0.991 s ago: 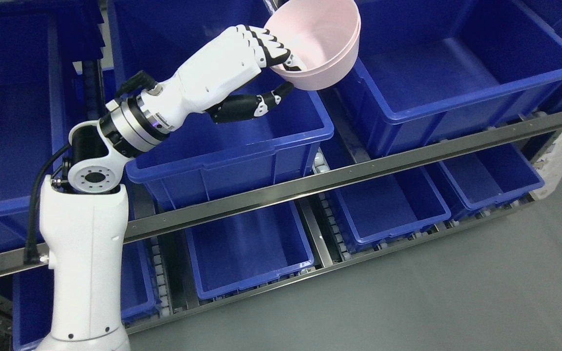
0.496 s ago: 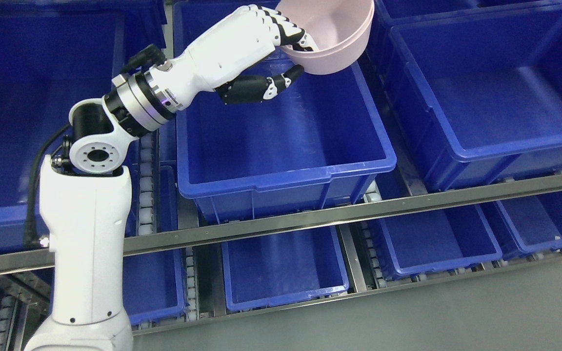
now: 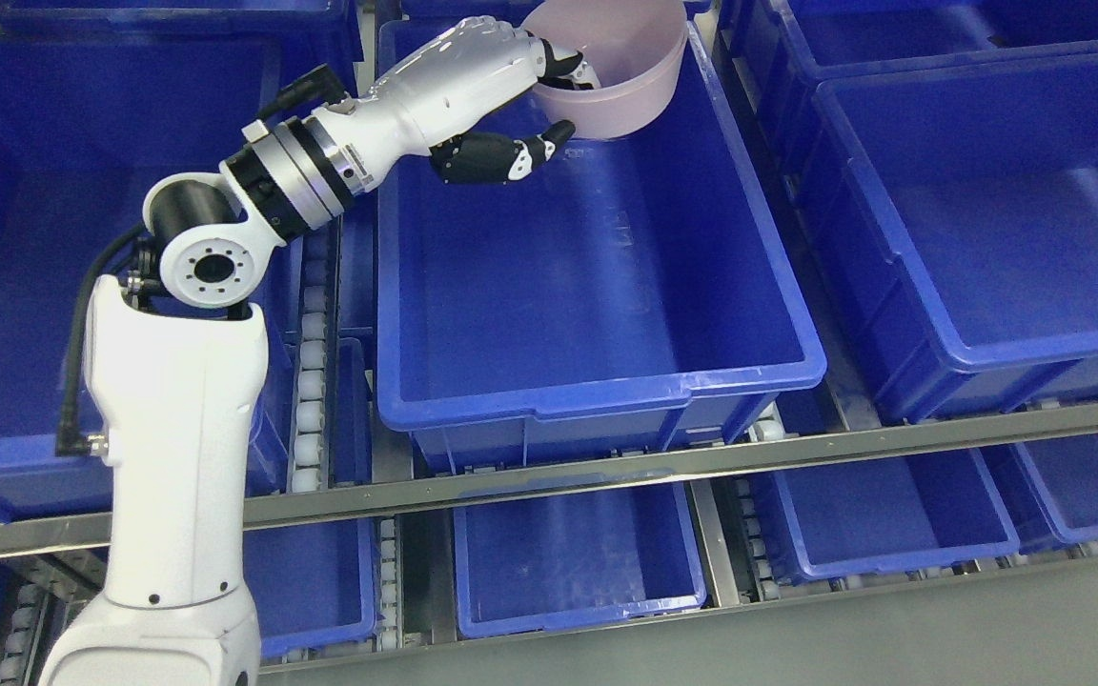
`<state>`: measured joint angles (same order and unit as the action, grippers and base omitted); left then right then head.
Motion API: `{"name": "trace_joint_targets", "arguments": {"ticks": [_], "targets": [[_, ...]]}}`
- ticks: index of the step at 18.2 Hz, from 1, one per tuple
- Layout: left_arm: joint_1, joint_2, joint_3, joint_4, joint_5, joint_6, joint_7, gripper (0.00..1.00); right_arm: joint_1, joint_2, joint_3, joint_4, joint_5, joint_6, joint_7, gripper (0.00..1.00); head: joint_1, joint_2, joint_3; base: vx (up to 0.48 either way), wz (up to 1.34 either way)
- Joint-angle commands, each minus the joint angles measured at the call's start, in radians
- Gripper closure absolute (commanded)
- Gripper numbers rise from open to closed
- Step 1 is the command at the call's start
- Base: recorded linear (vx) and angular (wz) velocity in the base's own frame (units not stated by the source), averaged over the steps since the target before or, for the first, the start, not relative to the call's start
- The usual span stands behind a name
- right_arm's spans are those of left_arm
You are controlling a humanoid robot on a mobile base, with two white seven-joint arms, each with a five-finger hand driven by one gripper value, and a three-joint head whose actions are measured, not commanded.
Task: Stack pink IKEA bowls on left shelf middle
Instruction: 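Lower the stacked bowls into the middle blue bin and release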
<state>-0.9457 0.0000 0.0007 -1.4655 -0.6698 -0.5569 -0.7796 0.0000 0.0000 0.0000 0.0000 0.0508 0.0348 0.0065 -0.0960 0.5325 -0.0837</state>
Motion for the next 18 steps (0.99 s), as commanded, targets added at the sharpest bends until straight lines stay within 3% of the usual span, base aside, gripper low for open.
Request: {"name": "trace_joint_targets", "arguments": {"ticks": [1,6,13,14,16,18], "targets": [[-0.002,0.018,-0.121,0.158,-0.054,0.002,-0.039,0.93,0.029,-0.017,-0.011,-0.034,-0.051,0.000,0.000,0.00,0.0000,0.000,0.000,0.050,0.03],[-0.005,0.018,-0.173,0.254,-0.085,0.002,-0.038,0.92,0.029,-0.017,-0.011,-0.034,-0.051,0.000,0.000,0.00,0.0000,0.000,0.000,0.023,0.02],[0.010,0.018,-0.163,0.240,-0.083,0.002,-0.043,0.87,0.029,-0.017,-0.011,-0.034,-0.051,-0.001,0.000,0.00,0.0000,0.000,0.000,0.000,0.00],[0.010,0.018,-0.160,0.235,-0.083,0.002,-0.043,0.82,0.029,-0.017,-0.012,-0.034,-0.051,0.000,0.000,0.00,0.0000,0.000,0.000,0.000,0.00],[0.008,0.018,-0.159,0.234,-0.083,0.002,-0.041,0.62,0.029,-0.017,-0.011,-0.034,-0.052,0.000,0.000,0.00,0.0000,0.000,0.000,0.000,0.00],[0.008,0.018,-0.157,0.220,-0.083,0.002,-0.038,0.53,0.029,-0.017,-0.011,-0.034,-0.051,0.000,0.000,0.00,0.0000,0.000,0.000,0.000,0.00]]}}
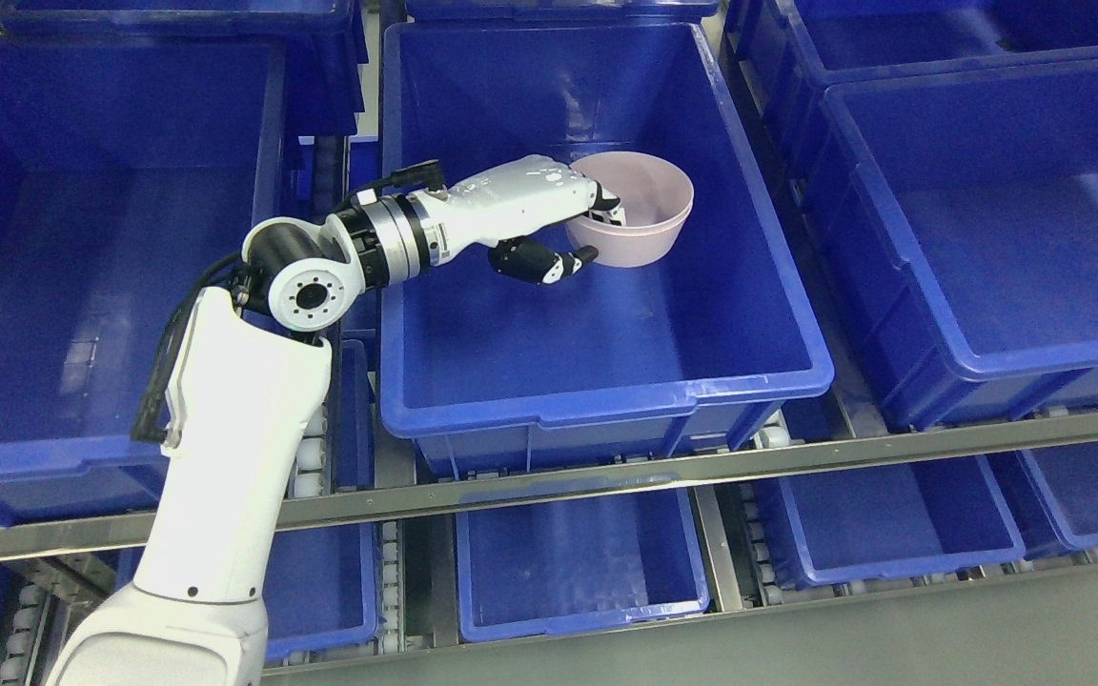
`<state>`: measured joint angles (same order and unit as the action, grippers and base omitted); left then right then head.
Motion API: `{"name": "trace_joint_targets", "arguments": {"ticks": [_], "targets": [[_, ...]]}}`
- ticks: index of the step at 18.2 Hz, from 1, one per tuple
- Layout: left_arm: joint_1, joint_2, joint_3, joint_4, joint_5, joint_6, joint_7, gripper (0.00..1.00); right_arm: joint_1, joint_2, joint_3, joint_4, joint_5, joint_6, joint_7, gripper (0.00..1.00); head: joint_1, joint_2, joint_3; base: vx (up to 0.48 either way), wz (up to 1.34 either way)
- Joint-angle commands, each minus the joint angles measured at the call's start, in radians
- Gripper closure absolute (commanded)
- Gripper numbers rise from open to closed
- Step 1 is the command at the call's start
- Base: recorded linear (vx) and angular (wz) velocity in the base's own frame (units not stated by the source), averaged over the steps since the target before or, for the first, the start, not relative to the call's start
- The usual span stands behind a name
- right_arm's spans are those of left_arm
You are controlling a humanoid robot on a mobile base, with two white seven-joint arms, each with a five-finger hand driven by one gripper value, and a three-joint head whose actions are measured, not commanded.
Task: Stack pink IKEA bowls on left shelf middle
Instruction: 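Lower the stacked bowls into the middle blue bin and release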
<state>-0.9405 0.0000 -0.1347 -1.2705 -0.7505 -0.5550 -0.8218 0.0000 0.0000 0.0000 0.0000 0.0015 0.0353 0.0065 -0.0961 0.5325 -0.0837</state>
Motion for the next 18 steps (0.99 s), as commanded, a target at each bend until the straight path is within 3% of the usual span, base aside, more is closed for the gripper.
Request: {"name": "trace_joint_targets", "arguments": {"ticks": [1,7,10,13,18], "targets": [[0.003,0.017,-0.022,0.019,-0.003,0.000,0.007,0.49,0.029,-0.017,-0.012,-0.034,-0.001,-0.001,0.000,0.00,0.0000,0.000,0.000,0.000,0.00],[0.003,0.017,-0.019,0.000,0.002,0.001,0.016,0.23,0.029,-0.017,-0.011,-0.034,-0.001,-0.002,0.000,0.00,0.0000,0.000,0.000,0.000,0.00],[0.003,0.017,-0.028,0.002,-0.004,0.003,0.078,0.01,0.029,-0.017,-0.011,-0.034,-0.001,-0.002,0.000,0.00,0.0000,0.000,0.000,0.000,0.00],[0.006,0.017,-0.026,0.002,0.003,0.024,0.186,0.00,0.029,-0.017,-0.011,-0.034,-0.001,-0.002,0.000,0.00,0.0000,0.000,0.000,0.000,0.00],[0.020,0.017,-0.019,0.009,0.006,0.053,0.210,0.00,0.029,-0.017,-0.011,-0.034,-0.001,-0.002,0.000,0.00,0.0000,0.000,0.000,0.000,0.00]]}}
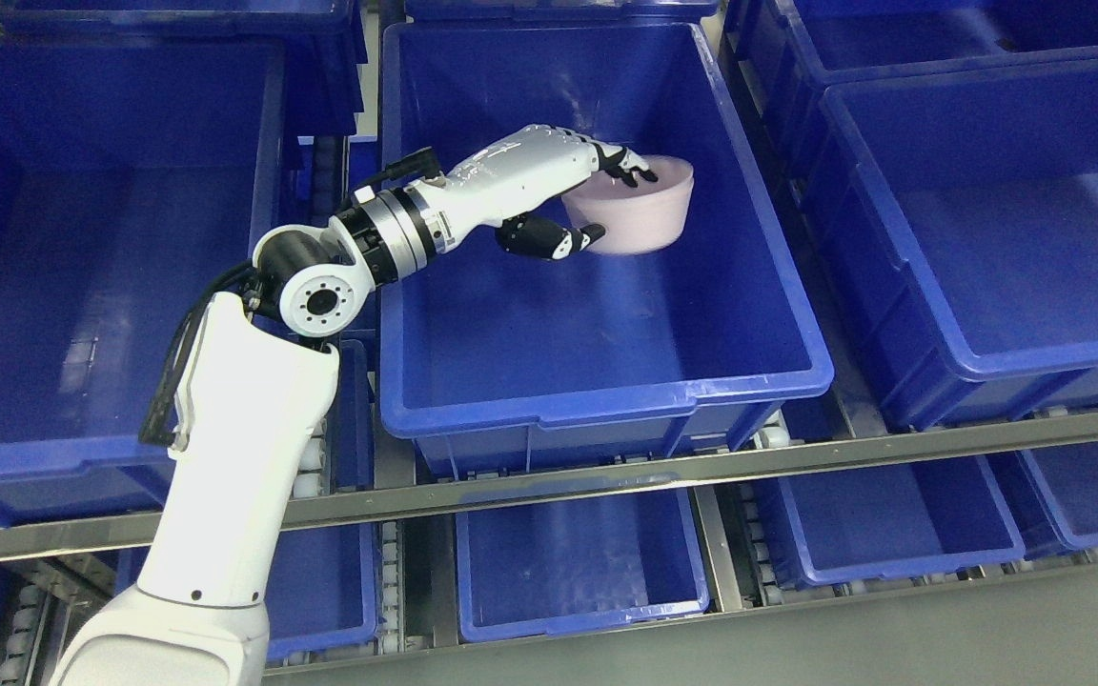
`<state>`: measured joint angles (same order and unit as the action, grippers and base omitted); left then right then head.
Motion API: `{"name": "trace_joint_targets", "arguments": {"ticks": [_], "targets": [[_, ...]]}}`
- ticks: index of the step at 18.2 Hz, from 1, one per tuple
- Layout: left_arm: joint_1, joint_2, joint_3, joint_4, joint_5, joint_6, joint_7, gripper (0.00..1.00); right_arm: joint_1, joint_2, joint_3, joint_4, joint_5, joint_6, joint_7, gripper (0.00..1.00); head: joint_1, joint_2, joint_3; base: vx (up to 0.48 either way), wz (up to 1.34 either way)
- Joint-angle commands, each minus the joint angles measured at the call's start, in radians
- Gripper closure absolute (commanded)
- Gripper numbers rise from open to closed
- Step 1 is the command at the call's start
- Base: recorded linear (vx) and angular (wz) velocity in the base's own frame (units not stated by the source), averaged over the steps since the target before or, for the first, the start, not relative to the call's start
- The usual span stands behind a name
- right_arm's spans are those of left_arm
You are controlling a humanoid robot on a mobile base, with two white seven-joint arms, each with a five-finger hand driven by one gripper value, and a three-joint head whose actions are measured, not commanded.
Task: Stack pink IKEA bowls on left shelf middle
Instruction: 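Lower the stacked bowls into the middle blue bin and release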
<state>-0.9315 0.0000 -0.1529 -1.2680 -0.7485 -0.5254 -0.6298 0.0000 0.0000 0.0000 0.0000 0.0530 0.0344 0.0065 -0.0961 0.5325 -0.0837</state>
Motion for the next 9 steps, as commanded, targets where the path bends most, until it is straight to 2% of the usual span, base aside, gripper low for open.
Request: {"name": "trace_joint_targets", "arguments": {"ticks": [1,3,9], "targets": [[0.013,0.017,0.000,0.007,0.011,0.062,0.028,0.00,0.029,-0.017,-0.011,-0.034,-0.055,-0.001,0.000,0.00,0.0000,0.000,0.000,0.000,0.00],[0.014,0.017,0.000,0.007,0.056,0.103,0.089,0.00,0.029,-0.017,-0.011,-0.034,-0.053,-0.001,0.000,0.00,0.0000,0.000,0.000,0.000,0.00],[0.036,0.017,0.003,0.003,0.345,0.261,0.369,0.00,0.029,-0.017,-0.011,-0.034,-0.053,-0.001,0.000,0.00,0.0000,0.000,0.000,0.000,0.00]]}}
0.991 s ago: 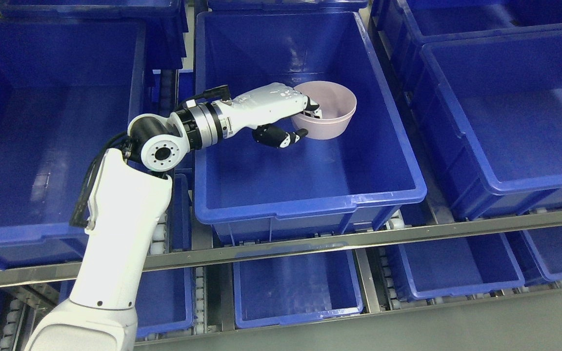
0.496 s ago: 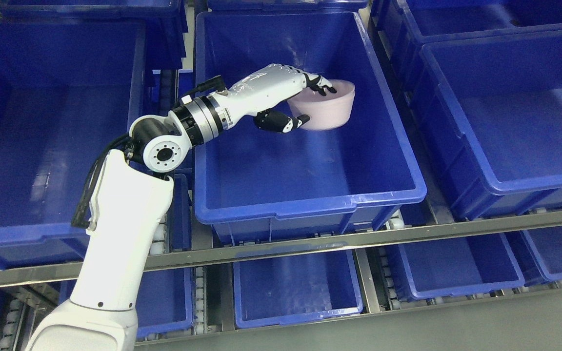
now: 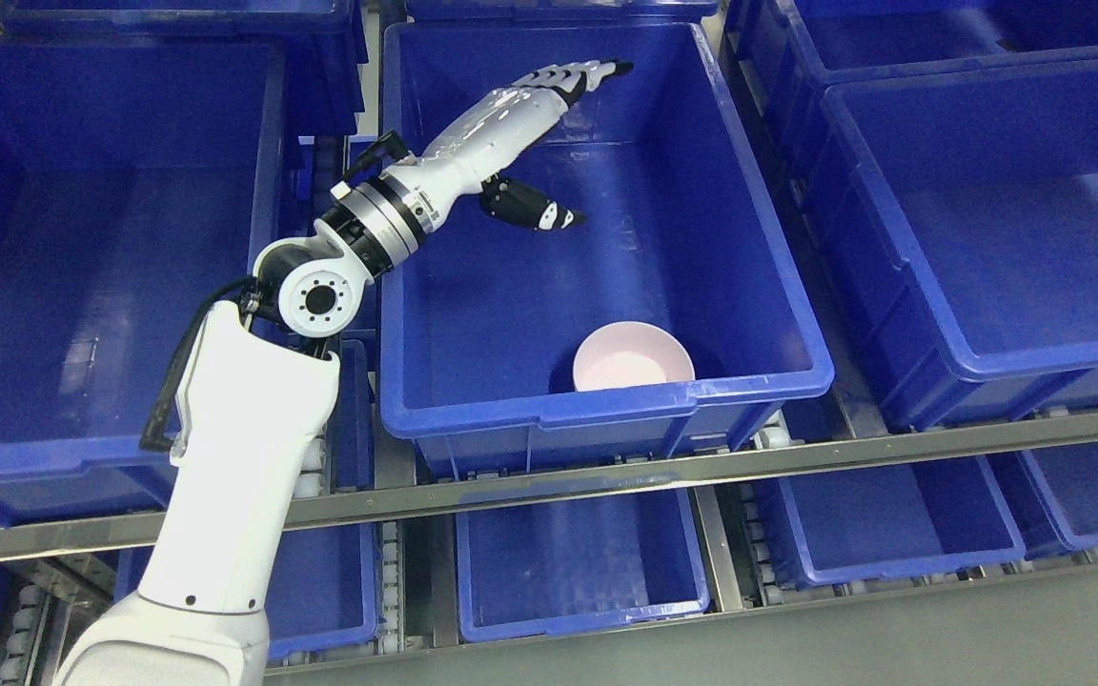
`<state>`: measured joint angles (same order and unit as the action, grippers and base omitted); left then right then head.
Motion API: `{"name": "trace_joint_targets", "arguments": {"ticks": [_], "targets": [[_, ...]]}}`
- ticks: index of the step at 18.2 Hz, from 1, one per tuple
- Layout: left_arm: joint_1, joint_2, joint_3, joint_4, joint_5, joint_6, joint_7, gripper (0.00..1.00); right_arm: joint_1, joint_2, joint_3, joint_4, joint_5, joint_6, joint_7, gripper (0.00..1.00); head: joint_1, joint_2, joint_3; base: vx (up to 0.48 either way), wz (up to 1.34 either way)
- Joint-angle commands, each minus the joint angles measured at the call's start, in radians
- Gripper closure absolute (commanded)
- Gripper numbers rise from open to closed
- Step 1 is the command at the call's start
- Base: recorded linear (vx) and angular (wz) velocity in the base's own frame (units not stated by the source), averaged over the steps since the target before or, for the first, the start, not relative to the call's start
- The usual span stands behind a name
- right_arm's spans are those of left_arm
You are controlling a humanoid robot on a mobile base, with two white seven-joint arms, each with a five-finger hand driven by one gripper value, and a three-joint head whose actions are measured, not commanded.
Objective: Stack pink IKEA bowls on left shelf middle
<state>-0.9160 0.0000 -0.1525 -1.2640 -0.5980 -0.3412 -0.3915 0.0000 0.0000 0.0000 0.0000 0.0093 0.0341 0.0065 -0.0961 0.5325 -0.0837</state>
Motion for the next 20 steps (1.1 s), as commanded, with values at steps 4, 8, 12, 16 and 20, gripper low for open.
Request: {"name": "trace_joint_targets", "arguments": {"ticks": [4,8,12,16,20], "targets": [[0.031,0.017,0.005,-0.061,0.524,0.287,0.403,0.00,0.029,-0.017,-0.011,-0.034,-0.009,0.001,0.000,0.00,0.0000,0.000,0.000,0.000,0.00],[0.113,0.017,0.016,-0.234,0.629,0.358,0.427,0.00,0.029,-0.017,-0.011,-0.034,-0.009,0.000,0.000,0.00,0.0000,0.000,0.000,0.000,0.00],[0.187,0.017,0.030,-0.330,0.633,0.357,0.431,0.00,0.029,-0.017,-0.011,-0.034,-0.009,0.000,0.000,0.00,0.0000,0.000,0.000,0.000,0.00],[0.222,0.017,0.082,-0.339,0.638,0.352,0.431,0.00,0.029,-0.017,-0.011,-0.034,-0.009,0.001,0.000,0.00,0.0000,0.000,0.000,0.000,0.00],[0.262,0.017,0.093,-0.376,0.638,0.352,0.430,0.00,0.029,-0.017,-0.011,-0.034,-0.009,0.000,0.000,0.00,0.0000,0.000,0.000,0.000,0.00]]}}
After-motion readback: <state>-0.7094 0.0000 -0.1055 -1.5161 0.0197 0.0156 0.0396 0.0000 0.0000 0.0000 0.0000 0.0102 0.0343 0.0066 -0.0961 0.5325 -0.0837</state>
